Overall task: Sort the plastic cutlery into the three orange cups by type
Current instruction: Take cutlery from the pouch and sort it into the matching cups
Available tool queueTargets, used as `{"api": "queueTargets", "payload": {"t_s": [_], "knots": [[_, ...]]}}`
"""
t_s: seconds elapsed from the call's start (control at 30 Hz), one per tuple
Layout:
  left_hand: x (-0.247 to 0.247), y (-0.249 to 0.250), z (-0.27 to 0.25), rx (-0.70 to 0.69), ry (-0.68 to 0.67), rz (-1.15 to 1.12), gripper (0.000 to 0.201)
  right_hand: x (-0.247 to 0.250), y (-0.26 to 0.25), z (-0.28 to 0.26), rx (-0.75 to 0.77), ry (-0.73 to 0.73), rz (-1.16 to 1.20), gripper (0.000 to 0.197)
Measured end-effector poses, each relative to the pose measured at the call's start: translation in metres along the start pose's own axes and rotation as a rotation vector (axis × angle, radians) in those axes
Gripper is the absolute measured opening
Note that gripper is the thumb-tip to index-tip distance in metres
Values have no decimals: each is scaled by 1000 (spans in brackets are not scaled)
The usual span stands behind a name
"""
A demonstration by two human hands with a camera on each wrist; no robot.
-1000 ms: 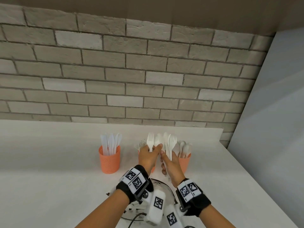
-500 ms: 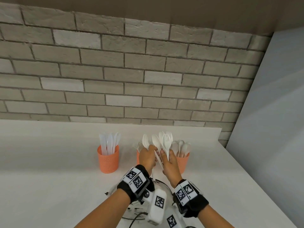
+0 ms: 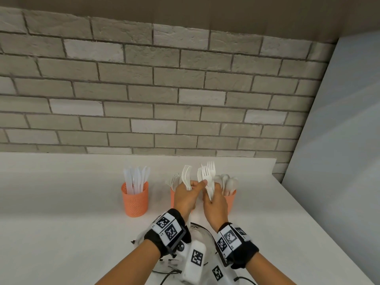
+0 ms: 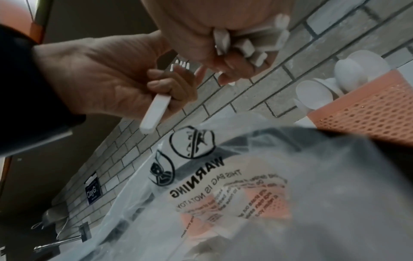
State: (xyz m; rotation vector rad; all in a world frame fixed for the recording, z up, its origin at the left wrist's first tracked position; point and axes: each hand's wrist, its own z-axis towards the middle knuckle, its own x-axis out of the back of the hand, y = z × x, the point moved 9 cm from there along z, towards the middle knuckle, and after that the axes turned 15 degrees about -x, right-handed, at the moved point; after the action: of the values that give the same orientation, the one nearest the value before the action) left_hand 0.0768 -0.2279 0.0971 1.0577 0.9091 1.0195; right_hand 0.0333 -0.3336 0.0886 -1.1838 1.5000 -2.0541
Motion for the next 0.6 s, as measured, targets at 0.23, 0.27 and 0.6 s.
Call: {"api": "queueTargets", "payload": {"t_s": [0.23,0.27,0.6], "knots": [[-2,4,-1,-14,73,107,11,-1,0,-6,25,-19,-13,30],[1,8,1,-43,114,120,12,-1,2,-7,26,-25,-25,30],[49,10,29,-8,446,-2,25,5,6,-8,28,11,-148,41]]}}
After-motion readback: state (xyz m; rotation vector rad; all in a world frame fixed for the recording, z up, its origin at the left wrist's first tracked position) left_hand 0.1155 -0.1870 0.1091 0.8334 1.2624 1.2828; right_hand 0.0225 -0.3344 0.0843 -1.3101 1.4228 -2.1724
